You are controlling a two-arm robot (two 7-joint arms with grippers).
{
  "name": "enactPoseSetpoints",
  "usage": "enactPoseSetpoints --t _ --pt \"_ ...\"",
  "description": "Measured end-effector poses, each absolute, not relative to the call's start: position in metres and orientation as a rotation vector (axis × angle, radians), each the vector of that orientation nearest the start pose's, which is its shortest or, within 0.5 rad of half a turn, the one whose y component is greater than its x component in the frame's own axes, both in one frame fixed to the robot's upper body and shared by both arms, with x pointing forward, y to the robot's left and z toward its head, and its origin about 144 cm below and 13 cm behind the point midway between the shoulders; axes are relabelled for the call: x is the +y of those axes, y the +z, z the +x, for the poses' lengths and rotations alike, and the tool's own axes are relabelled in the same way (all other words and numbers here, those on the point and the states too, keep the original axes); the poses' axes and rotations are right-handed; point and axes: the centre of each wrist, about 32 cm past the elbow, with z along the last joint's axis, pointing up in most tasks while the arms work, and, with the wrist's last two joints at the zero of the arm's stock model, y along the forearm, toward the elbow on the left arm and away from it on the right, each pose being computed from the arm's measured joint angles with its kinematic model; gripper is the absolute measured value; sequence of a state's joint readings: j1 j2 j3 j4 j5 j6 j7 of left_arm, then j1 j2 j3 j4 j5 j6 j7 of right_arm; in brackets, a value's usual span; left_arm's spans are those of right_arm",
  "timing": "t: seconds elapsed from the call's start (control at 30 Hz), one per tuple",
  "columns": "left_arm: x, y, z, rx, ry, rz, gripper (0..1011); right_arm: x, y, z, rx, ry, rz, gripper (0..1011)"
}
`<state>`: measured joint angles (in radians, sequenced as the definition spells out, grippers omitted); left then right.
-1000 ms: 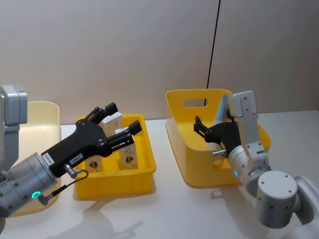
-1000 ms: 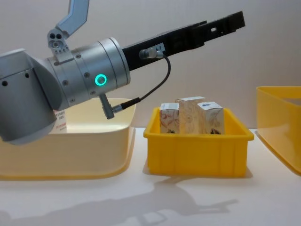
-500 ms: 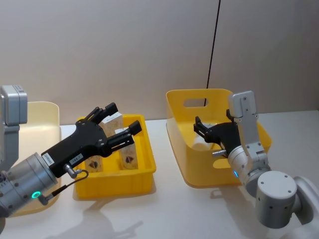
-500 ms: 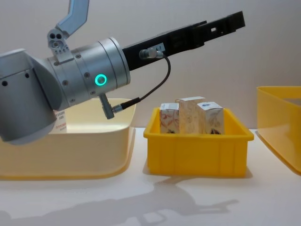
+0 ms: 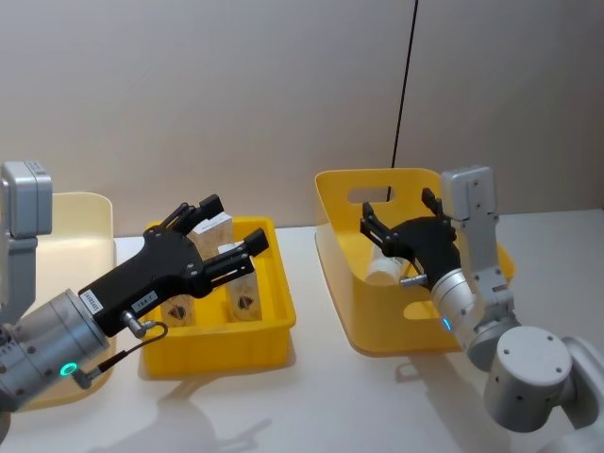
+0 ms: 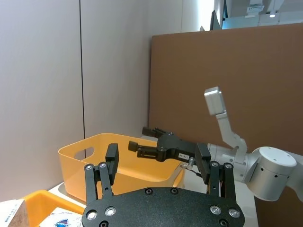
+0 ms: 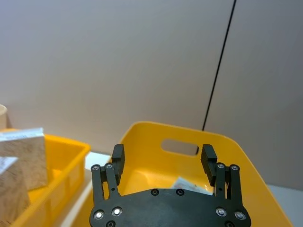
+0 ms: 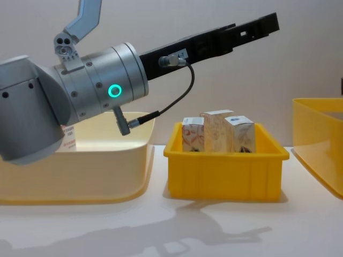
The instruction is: Bimanual collaborative sorting of washing and personal care products
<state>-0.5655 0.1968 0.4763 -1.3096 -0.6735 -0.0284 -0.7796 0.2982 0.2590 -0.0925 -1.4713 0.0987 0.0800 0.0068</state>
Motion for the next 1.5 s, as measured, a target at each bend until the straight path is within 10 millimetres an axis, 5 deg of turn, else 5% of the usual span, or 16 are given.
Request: enactPoseSetpoints --t 0.63,1.5 --pt "0.161 1.250 0.580 -0.022 0.395 -0.318 1003 -0.279 1.225 0.526 -0.258 -1.432 0.040 1001" --pt "0.180 1.226 0.543 -0.091 0.734 -0.129 1003 -0.243 1.193 0.456 -0.105 -1.259 0.026 1001"
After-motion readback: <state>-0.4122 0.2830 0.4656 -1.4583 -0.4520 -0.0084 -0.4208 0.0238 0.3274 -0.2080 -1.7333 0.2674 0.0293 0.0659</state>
